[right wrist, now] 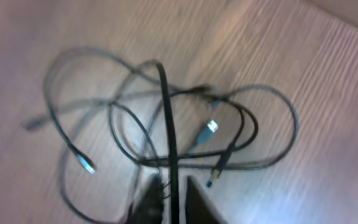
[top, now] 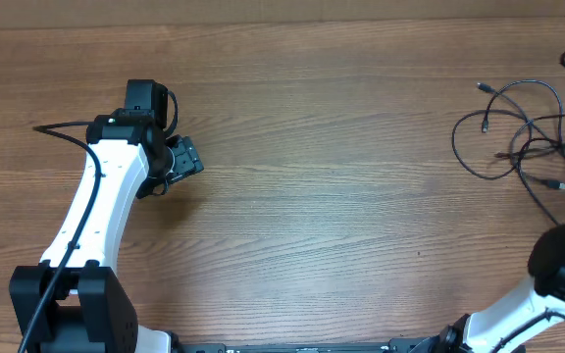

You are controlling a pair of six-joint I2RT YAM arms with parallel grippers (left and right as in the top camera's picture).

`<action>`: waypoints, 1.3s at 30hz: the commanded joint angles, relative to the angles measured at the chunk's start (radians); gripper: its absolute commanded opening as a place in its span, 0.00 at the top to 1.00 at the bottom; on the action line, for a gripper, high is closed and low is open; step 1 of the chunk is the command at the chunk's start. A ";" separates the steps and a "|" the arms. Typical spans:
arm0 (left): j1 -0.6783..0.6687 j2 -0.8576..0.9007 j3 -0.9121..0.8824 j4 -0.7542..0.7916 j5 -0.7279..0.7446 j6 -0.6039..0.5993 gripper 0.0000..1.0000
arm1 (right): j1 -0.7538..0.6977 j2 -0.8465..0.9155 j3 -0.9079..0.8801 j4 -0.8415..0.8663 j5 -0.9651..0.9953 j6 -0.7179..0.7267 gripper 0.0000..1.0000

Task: Untangle cables

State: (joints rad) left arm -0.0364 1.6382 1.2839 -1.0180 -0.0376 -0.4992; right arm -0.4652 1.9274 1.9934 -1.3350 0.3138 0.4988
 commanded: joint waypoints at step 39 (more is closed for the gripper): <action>-0.055 -0.013 0.008 -0.108 0.055 0.248 0.00 | 0.570 0.020 0.022 -0.122 -0.401 -0.386 0.00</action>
State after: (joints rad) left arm -0.0975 1.6382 1.2839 -1.0740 0.0742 -0.2306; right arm 0.0906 1.9572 1.9953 -1.4429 -0.1394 0.0750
